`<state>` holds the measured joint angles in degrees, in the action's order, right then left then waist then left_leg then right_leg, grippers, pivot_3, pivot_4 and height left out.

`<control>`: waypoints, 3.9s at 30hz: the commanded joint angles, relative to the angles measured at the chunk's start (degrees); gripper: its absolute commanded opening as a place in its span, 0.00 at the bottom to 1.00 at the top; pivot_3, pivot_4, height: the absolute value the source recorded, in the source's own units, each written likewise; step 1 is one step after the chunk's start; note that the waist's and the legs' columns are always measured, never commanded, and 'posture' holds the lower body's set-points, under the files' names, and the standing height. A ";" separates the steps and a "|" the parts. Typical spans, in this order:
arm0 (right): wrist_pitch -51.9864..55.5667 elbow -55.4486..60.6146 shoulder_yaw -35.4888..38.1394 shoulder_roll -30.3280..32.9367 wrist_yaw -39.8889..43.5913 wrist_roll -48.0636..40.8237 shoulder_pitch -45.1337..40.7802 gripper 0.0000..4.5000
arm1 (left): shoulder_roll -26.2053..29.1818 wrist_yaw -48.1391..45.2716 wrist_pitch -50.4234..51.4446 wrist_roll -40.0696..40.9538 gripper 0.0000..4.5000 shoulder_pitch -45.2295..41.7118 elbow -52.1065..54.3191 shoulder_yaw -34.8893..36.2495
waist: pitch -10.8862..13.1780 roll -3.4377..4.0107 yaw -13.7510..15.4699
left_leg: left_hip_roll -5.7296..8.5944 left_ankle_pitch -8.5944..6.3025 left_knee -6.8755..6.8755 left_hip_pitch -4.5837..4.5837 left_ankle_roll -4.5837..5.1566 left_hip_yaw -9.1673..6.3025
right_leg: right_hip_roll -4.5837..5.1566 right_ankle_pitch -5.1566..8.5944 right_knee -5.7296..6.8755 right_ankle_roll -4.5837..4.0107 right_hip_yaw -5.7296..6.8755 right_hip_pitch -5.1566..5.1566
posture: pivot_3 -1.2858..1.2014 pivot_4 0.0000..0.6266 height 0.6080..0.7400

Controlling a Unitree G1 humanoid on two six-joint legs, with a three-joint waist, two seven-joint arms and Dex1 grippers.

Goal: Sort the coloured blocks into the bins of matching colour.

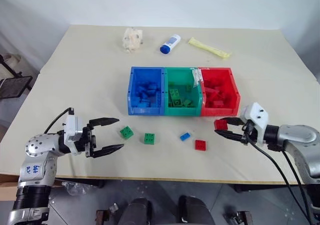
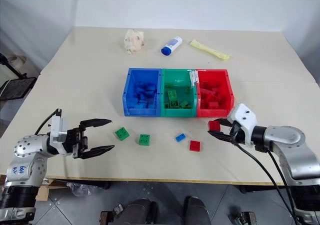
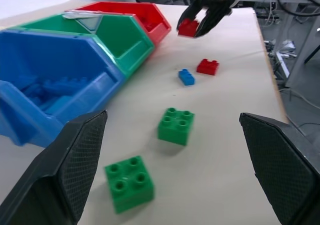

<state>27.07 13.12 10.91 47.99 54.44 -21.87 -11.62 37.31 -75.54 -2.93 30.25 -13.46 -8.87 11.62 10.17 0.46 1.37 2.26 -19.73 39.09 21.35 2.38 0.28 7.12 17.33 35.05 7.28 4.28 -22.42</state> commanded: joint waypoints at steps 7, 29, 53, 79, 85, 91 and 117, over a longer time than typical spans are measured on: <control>0.79 -9.48 -0.07 -2.05 -8.07 1.76 -17.46 0.45 | -2.35 -1.04 -4.24 -2.13 1.00 -5.95 -5.70 -2.03 | 0.00 0.00 -1.32 | -0.04 0.01 0.00 -0.04 0.00 0.11 | -0.04 0.00 0.07 0.01 0.13 -0.04 | 0.52 0.24 1.00; -1.06 -2.12 4.66 5.30 6.42 -2.70 -2.25 0.98 | -2.37 -2.24 -5.79 -2.83 1.00 -9.58 -9.51 -2.29 | 0.01 -0.02 -0.64 | 0.06 0.02 0.04 0.10 0.05 -0.08 | 0.09 -0.01 0.18 0.02 0.28 -0.05 | 0.52 0.24 1.00; 5.24 8.12 -8.25 5.85 6.84 -0.26 1.92 0.98 | -3.18 -2.31 -4.93 -1.61 1.00 -4.19 -4.06 -2.17 | 0.03 -0.06 -0.22 | 0.02 0.00 0.05 -0.04 0.08 0.12 | 0.17 -0.04 -0.03 0.07 0.15 0.01 | 0.52 0.24 1.00; 0.74 3.06 -12.96 -1.81 3.25 3.40 -4.94 0.31 | -3.64 0.35 -4.11 -0.71 1.00 0.38 1.69 -1.86 | 0.03 -0.07 -0.25 | 0.08 0.00 0.06 -0.01 0.09 0.05 | 0.20 -0.04 0.02 0.07 0.24 0.03 | 0.52 0.24 1.00; -1.96 -8.97 -7.91 -2.96 -1.30 4.73 -18.36 0.31 | -4.32 0.39 -4.87 -1.29 1.00 -1.41 -0.16 -2.50 | 0.03 -0.07 -0.66 | 0.07 0.00 0.06 -0.02 0.09 0.07 | 0.18 -0.04 0.03 0.06 0.25 0.00 | 0.52 0.24 1.00; -7.01 -25.54 -9.44 -5.51 -7.40 11.04 -28.63 0.39 | -5.16 0.48 -5.94 -2.04 1.00 -3.27 -2.30 -2.98 | 0.03 -0.07 -1.16 | 0.12 0.00 0.03 0.03 0.09 0.05 | 0.20 -0.04 0.06 0.07 0.31 -0.03 | 0.52 0.24 1.00; -13.40 -7.02 7.50 9.67 16.19 -0.57 6.37 0.99 | -2.13 -2.69 -8.91 -2.67 1.00 -6.02 -10.09 -1.36 | 0.04 -0.08 -0.07 | 0.09 0.00 0.09 0.02 0.16 0.16 | 0.22 -0.05 0.04 0.09 0.87 0.07 | 0.52 0.24 1.00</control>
<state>15.30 4.88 14.72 56.07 69.10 -21.52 -6.28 34.46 -77.69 -10.84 27.15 -19.46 -19.04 9.13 10.21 0.38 1.30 2.35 -19.73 39.18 21.37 2.54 0.46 7.35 17.28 35.09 7.37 5.14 -22.35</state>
